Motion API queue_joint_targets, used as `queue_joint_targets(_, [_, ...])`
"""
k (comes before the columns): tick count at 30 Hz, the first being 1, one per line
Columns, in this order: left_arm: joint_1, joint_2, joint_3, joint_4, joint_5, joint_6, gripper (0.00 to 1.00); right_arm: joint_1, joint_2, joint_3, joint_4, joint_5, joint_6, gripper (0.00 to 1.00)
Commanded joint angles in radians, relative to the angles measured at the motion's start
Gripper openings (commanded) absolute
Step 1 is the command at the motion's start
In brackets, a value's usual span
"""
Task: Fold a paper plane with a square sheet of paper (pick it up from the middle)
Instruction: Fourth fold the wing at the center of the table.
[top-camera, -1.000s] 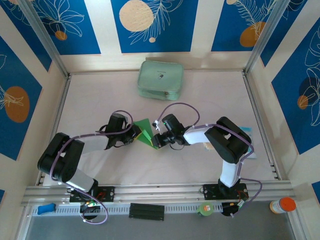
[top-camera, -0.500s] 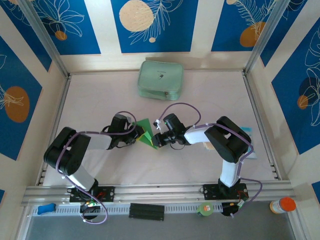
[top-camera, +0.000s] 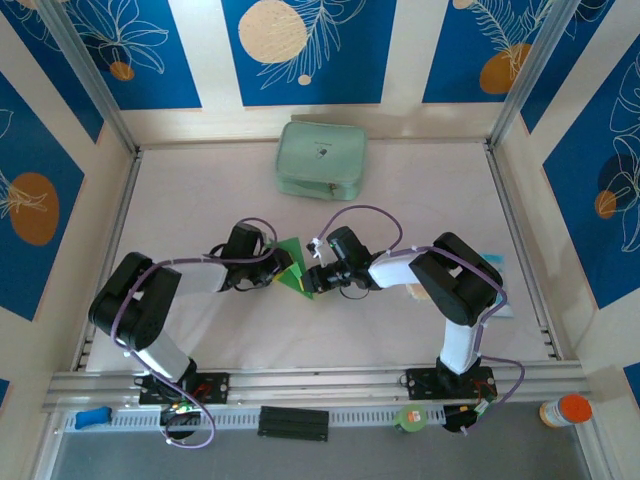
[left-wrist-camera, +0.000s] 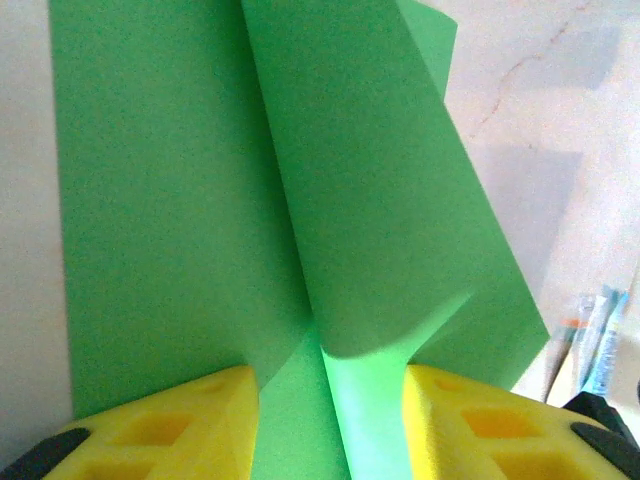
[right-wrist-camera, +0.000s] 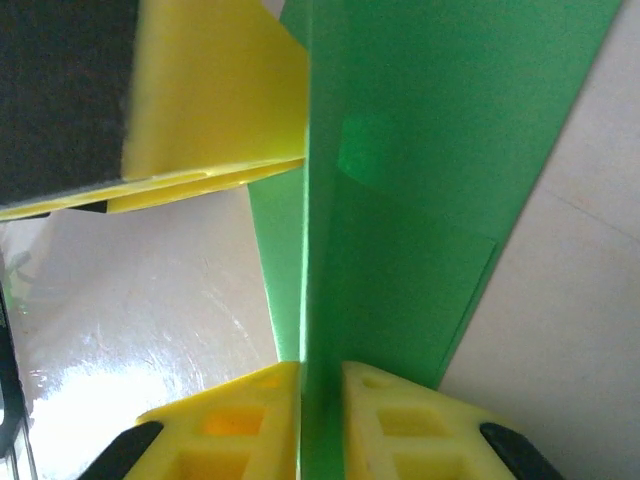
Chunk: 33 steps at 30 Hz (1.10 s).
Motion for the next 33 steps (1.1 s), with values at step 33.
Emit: queue_joint_targets(33, [-0.013, -0.108, 0.057, -0.112, -0.034, 0.072, 0.41, -0.046, 0.082, 0.02, -0.116, -0.033, 0.124, 0.08])
